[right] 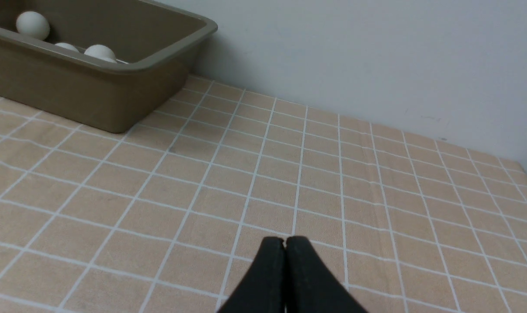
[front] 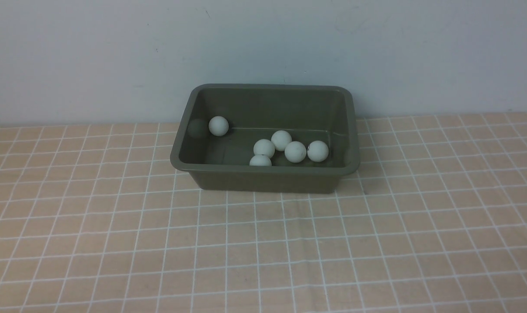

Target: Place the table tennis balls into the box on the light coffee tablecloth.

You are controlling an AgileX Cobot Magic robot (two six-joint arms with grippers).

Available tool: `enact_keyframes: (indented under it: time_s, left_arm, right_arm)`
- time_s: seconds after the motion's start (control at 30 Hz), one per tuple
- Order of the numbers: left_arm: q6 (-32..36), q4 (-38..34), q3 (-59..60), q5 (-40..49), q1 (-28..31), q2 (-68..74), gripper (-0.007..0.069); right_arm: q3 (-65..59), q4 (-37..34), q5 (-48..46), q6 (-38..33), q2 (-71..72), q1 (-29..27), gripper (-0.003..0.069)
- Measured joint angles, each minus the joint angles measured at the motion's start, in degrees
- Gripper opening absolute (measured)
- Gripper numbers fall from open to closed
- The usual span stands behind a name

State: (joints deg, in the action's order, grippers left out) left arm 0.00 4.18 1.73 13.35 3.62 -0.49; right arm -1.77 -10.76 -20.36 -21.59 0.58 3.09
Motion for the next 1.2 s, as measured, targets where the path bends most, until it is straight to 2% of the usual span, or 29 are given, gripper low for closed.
enact_keyframes:
  time_s: [1.2]
  left_arm:
    - [0.0,-0.1,0.0,0.0,0.0,0.0,-0.0069]
  right_arm:
    - [0.2,0.2,-1.2,0.0,0.0,0.0,-0.0018]
